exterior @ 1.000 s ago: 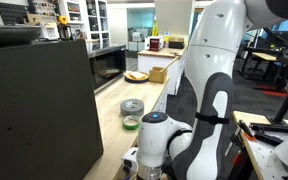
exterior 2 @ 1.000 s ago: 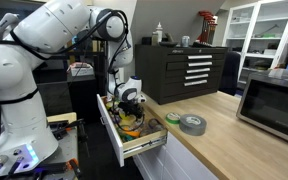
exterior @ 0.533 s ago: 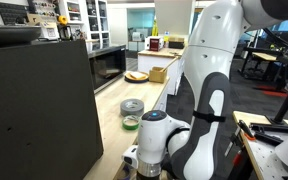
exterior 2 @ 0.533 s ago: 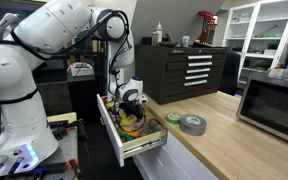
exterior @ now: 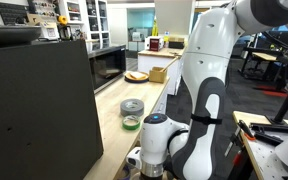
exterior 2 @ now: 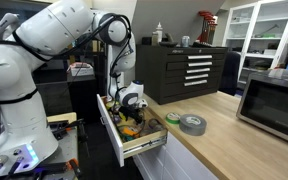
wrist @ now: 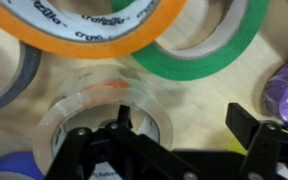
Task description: Take the orange masking tape out of the drawer and put it on the counter
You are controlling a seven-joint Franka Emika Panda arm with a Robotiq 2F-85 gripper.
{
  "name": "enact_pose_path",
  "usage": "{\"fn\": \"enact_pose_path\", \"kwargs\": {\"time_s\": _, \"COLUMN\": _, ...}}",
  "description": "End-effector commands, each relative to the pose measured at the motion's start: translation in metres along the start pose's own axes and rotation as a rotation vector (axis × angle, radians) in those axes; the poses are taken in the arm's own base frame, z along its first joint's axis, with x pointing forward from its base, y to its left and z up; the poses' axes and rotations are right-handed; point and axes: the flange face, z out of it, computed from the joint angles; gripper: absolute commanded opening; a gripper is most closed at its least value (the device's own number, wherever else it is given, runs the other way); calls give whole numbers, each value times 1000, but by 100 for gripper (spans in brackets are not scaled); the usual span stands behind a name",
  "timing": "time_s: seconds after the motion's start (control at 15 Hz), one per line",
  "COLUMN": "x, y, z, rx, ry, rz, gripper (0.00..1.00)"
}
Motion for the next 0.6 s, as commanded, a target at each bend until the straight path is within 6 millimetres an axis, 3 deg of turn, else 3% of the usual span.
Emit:
{"fn": "enact_pose_path", "kwargs": {"time_s": 0.0, "x": -1, "y": 4, "z": 1, "rx": 4, "ry": 0, "rz": -25, "gripper": 67}}
{"fn": "enact_pose_path", "kwargs": {"time_s": 0.53, "x": 5, "y": 6, "z": -9, "rx": -1, "ry": 20, "rz": -26, "gripper": 13}}
